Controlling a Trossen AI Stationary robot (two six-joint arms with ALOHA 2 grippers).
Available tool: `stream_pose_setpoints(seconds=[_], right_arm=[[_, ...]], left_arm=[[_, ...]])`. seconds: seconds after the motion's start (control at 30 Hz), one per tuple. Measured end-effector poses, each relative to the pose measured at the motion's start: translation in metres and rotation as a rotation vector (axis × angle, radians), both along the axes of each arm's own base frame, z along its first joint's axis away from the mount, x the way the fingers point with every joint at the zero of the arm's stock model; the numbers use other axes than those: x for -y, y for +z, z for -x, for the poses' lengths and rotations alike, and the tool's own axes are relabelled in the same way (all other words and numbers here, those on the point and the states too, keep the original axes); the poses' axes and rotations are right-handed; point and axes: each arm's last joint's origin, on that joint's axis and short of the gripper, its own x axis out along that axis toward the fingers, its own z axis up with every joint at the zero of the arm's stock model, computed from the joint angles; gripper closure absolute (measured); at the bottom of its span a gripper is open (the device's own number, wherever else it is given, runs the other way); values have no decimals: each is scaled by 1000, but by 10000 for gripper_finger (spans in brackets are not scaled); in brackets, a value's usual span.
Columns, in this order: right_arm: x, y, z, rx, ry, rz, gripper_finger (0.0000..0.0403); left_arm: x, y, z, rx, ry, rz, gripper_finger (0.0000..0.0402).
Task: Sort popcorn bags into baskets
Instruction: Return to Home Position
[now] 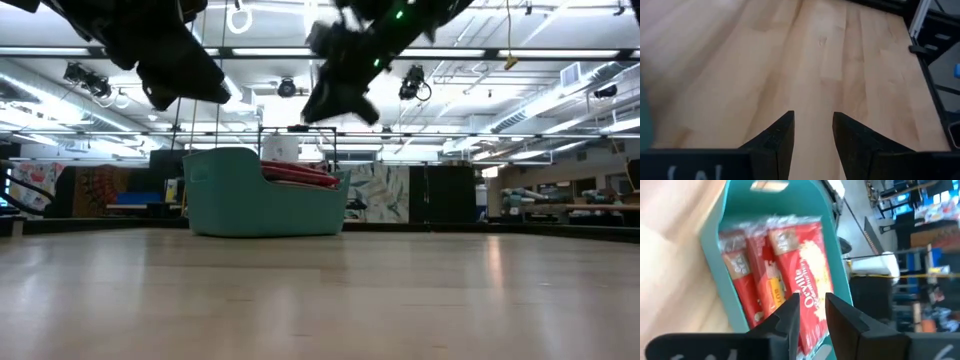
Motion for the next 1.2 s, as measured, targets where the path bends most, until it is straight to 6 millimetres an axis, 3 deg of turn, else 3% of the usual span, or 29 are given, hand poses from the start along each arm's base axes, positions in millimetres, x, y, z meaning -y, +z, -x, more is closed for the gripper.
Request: stream_pose_setpoints(seconds=[0.13, 0.33, 0.63, 0.9, 1.2], right_arm=[[-3, 23, 23, 86, -48, -113, 310], [-12, 32, 68, 197, -110, -200, 321], [-42, 11, 128, 402, -144, -366, 329], [-62, -8, 172, 523, -220, -570, 330], [-67, -36, 212, 743, -185, -725, 330]], left_arm=[[-4, 6, 3, 19, 13, -47, 272], [-13, 16, 13, 30, 63, -126, 290], [-44, 1, 28, 20, 154, -141, 337], [-59, 2, 54, 224, 193, -99, 391], [-68, -12, 82, 368, 249, -48, 394]])
